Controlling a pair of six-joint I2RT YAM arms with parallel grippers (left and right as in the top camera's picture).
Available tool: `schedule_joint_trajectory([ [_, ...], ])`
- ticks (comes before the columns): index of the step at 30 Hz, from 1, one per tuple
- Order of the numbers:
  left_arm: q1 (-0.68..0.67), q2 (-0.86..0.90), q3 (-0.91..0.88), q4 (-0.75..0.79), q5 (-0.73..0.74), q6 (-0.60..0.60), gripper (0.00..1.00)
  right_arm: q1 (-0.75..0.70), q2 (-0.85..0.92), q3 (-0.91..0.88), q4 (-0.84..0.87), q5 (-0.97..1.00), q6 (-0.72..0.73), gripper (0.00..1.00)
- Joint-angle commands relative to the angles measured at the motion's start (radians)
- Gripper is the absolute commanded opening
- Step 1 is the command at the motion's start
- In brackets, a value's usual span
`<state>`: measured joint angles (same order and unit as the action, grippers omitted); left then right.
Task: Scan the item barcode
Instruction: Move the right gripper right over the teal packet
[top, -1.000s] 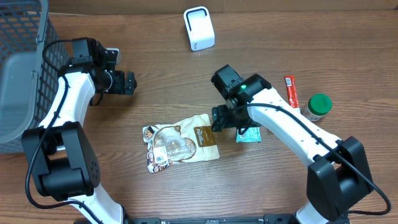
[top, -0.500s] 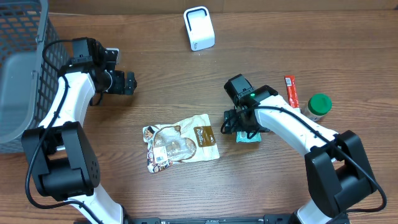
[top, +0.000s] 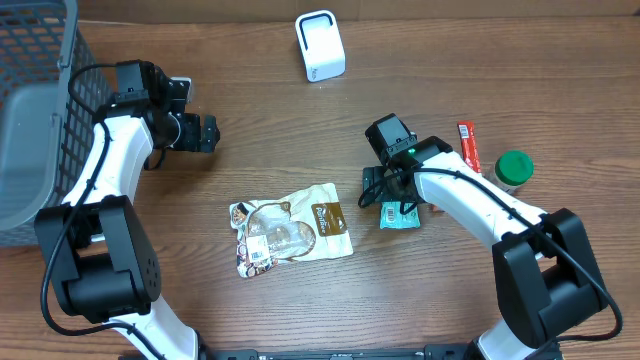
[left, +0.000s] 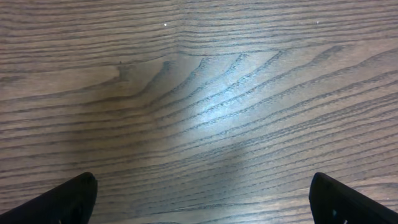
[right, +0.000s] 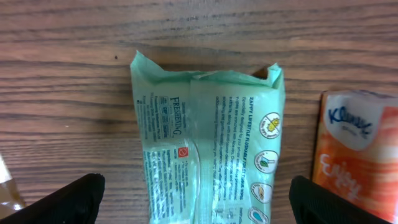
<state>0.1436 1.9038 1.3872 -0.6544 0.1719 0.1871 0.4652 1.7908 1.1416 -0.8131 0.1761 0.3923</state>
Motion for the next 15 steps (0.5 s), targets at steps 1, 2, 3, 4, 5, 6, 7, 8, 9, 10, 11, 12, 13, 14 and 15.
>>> schedule_joint_trajectory([
  [1,-0.006,-0.034,0.023,0.001,0.004,0.008,1.00,-0.003,-0.001,-0.046,0.040,0.008,0.005,0.98],
  [2,-0.006,-0.034,0.023,0.001,0.004,0.008,1.00,-0.003,-0.001,-0.057,0.053,0.005,0.005,0.99],
  [3,-0.006,-0.034,0.023,0.001,0.004,0.008,1.00,-0.003,-0.001,-0.065,0.064,0.000,0.005,0.99],
  [4,-0.006,-0.034,0.023,0.001,0.004,0.008,1.00,-0.003,-0.001,-0.073,0.073,-0.010,0.005,0.99],
  [5,-0.006,-0.034,0.023,0.001,0.004,0.008,1.00,-0.003,-0.001,-0.081,0.086,-0.034,0.005,0.99],
  [6,-0.006,-0.034,0.023,0.001,0.004,0.008,1.00,-0.003,-0.001,-0.086,0.096,-0.069,0.005,0.99],
  [7,-0.006,-0.034,0.023,0.001,0.004,0.008,1.00,-0.003,-0.001,-0.089,0.106,-0.128,0.005,0.99],
  [8,-0.007,-0.034,0.023,0.001,0.004,0.008,1.00,-0.003,-0.001,-0.089,0.113,-0.181,0.004,0.99],
  [9,-0.006,-0.034,0.023,0.001,0.004,0.008,1.00,-0.001,-0.001,-0.089,0.122,-0.236,0.004,0.99],
  [10,-0.006,-0.034,0.023,0.001,0.004,0.008,1.00,0.001,-0.001,-0.089,0.130,-0.271,0.004,0.99],
  [11,-0.006,-0.034,0.023,0.001,0.004,0.008,1.00,0.004,-0.001,-0.089,0.139,-0.299,0.005,0.99],
  [12,-0.006,-0.034,0.023,0.001,0.004,0.008,1.00,0.007,-0.001,-0.089,0.145,-0.315,0.005,0.98],
  [13,-0.006,-0.034,0.023,0.001,0.004,0.008,1.00,0.012,-0.001,-0.089,0.148,-0.328,0.005,0.98],
  [14,-0.006,-0.034,0.023,0.001,0.004,0.008,1.00,0.018,-0.001,-0.089,0.151,-0.338,0.005,0.98],
  [15,-0.006,-0.034,0.023,0.001,0.004,0.008,1.00,0.024,-0.001,-0.089,0.153,-0.338,0.005,0.97],
])
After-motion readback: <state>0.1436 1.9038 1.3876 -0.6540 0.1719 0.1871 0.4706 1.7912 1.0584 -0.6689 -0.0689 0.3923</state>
